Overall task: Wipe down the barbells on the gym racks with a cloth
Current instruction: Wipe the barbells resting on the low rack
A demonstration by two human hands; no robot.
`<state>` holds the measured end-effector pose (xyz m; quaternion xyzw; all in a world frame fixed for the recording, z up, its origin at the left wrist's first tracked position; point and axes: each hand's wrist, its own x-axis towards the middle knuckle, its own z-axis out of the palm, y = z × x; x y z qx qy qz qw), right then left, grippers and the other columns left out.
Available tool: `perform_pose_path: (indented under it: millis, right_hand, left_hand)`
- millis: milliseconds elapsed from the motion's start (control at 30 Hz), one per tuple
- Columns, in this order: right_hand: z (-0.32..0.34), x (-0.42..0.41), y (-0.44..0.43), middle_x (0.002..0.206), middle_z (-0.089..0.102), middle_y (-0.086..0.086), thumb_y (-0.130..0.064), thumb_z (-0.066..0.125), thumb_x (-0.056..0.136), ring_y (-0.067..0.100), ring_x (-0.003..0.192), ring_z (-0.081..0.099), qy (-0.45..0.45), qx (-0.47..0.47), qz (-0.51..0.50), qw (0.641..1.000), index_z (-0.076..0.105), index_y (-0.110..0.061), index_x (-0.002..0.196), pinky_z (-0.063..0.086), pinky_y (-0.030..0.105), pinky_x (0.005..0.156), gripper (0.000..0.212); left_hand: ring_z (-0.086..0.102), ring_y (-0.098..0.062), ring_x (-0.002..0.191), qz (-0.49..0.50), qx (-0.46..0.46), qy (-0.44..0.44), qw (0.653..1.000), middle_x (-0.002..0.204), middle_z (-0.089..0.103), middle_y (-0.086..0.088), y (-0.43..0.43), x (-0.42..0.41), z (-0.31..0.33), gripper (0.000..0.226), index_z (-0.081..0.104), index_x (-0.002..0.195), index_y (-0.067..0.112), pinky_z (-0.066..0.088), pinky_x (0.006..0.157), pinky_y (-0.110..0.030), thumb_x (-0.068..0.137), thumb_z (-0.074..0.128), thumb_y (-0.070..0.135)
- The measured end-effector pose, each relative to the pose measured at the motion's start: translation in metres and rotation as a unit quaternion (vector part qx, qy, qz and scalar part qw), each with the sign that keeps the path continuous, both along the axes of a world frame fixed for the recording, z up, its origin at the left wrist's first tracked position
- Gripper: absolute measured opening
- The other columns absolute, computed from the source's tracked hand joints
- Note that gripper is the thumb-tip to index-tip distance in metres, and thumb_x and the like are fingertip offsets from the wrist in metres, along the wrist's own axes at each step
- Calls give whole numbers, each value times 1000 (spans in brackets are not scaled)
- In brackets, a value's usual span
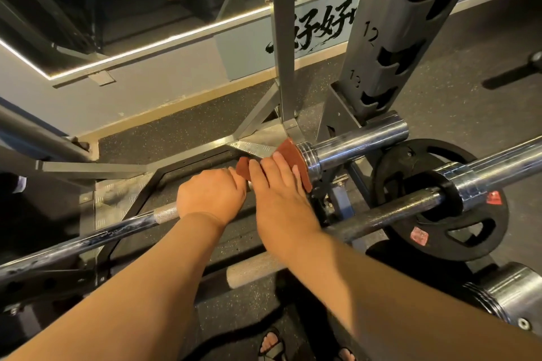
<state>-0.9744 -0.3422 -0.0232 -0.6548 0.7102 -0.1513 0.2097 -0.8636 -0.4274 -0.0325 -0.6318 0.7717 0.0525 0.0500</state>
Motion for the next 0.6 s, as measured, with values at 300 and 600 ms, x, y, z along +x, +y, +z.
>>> perform_pose_path:
  millis: [300, 600]
  right_hand:
    - [29, -32, -18, 141, 51, 9, 1, 47, 99, 28, 135, 45, 43, 35, 62, 997, 43, -14, 142, 38, 36, 110, 46]
    - [72, -110, -16, 91, 58, 0, -13, 46, 104, 12, 76, 57, -114, -196, -134, 965, 58, -8, 110, 49, 18, 65, 14]
  left_hand:
    - [58, -25, 67, -4, -4, 0, 1000, 61, 51, 2, -1, 1, -1, 56, 60, 68, 20, 42, 63, -33, 104, 24, 43]
    - [57, -27, 70, -6, 2, -5, 1000, 63, 49, 1, -1, 1, 1, 49, 55, 68, 21, 45, 66, -33, 103, 25, 38]
